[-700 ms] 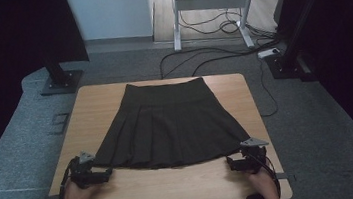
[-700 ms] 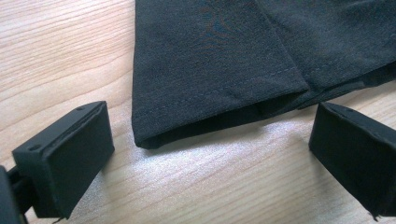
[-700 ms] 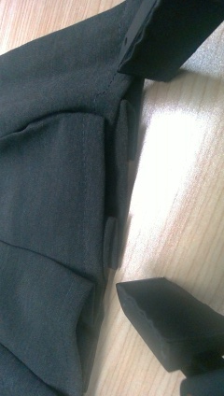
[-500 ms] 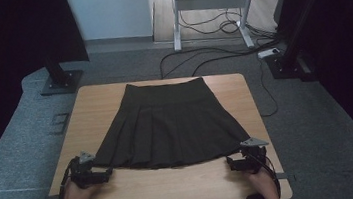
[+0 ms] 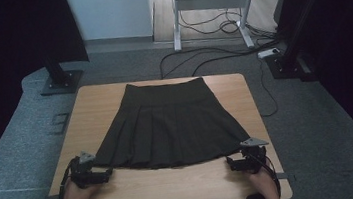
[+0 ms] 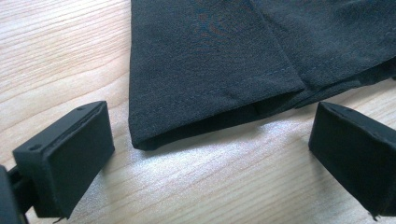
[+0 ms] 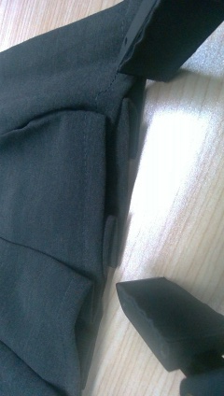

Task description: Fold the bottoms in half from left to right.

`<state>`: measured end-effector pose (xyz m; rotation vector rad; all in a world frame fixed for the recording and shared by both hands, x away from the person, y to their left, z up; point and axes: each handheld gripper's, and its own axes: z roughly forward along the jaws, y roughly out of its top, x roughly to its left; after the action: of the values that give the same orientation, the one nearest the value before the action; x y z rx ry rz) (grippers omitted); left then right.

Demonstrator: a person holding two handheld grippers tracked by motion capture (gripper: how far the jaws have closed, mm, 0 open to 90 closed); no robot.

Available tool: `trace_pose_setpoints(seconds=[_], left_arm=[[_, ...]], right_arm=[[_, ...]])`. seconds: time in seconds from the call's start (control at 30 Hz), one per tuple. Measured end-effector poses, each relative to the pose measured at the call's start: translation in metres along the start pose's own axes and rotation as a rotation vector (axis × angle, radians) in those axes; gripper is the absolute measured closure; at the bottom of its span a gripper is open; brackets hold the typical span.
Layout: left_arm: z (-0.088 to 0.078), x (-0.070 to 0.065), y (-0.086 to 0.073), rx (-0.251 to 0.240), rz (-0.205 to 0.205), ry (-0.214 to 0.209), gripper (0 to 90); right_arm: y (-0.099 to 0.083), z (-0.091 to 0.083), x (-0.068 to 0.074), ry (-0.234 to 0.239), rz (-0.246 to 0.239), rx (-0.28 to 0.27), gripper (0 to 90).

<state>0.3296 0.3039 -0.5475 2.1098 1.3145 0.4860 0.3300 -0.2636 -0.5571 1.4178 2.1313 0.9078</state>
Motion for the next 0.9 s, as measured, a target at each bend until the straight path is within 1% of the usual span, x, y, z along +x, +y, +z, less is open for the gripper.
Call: trace_pose_setpoints(seconds=[0.2,0.27,0.3,0.33,0.4,0.47,0.5,0.63,0.7,0.73,0.8,0.83,0.87,0.9], left_arm=[[-0.002,0.001,0.001,0.012,0.004,-0.008,1.6],[-0.003,0.001,0.002,0.013,-0.008,-0.018,3.1],[-0.005,0.003,0.002,0.011,-0.02,-0.036,5.3],[-0.005,0.003,0.002,0.011,-0.02,-0.036,6.3],[-0.008,0.003,0.004,0.003,-0.025,-0.039,6.3],[-0.011,0.003,0.005,-0.008,-0.023,-0.039,6.3],[-0.015,0.003,0.008,-0.023,-0.019,-0.043,6.4],[-0.019,0.003,0.013,-0.039,-0.011,-0.042,6.4],[-0.021,0.004,0.019,-0.051,-0.005,-0.045,6.4],[-0.021,0.004,0.019,-0.051,-0.005,-0.045,6.4],[-0.022,0.004,0.025,-0.058,-0.003,-0.05,6.4],[-0.022,0.004,0.031,-0.061,0.003,-0.055,6.4],[-0.022,0.004,0.031,-0.061,0.003,-0.055,6.4],[-0.021,0.004,0.037,-0.064,0.012,-0.059,6.4]], right_arm=[[0.001,-0.001,-0.001,0.015,-0.008,0.013,0.0],[0.001,-0.002,-0.002,0.02,-0.006,0.018,0.0],[0.001,-0.003,-0.002,0.027,-0.006,0.025,0.0],[0.001,-0.003,-0.002,0.027,-0.006,0.025,0.0],[0.002,-0.005,-0.002,0.026,-0.007,0.033,1.4],[0.003,-0.008,-0.002,0.014,-0.014,0.034,1.6],[0.006,-0.011,-0.002,0.002,-0.018,0.026,1.6],[0.011,-0.017,0.0,-0.001,-0.025,0.009,1.9],[0.018,-0.019,0.003,0.011,-0.027,-0.001,2.0],[0.018,-0.019,0.003,0.011,-0.027,-0.001,2.0],[0.024,-0.019,0.005,0.024,-0.031,-0.004,2.0],[0.03,-0.018,0.008,0.039,-0.033,-0.007,2.0],[0.03,-0.018,0.008,0.039,-0.033,-0.007,2.0],[0.037,-0.016,0.011,0.058,-0.031,-0.01,2.0]])
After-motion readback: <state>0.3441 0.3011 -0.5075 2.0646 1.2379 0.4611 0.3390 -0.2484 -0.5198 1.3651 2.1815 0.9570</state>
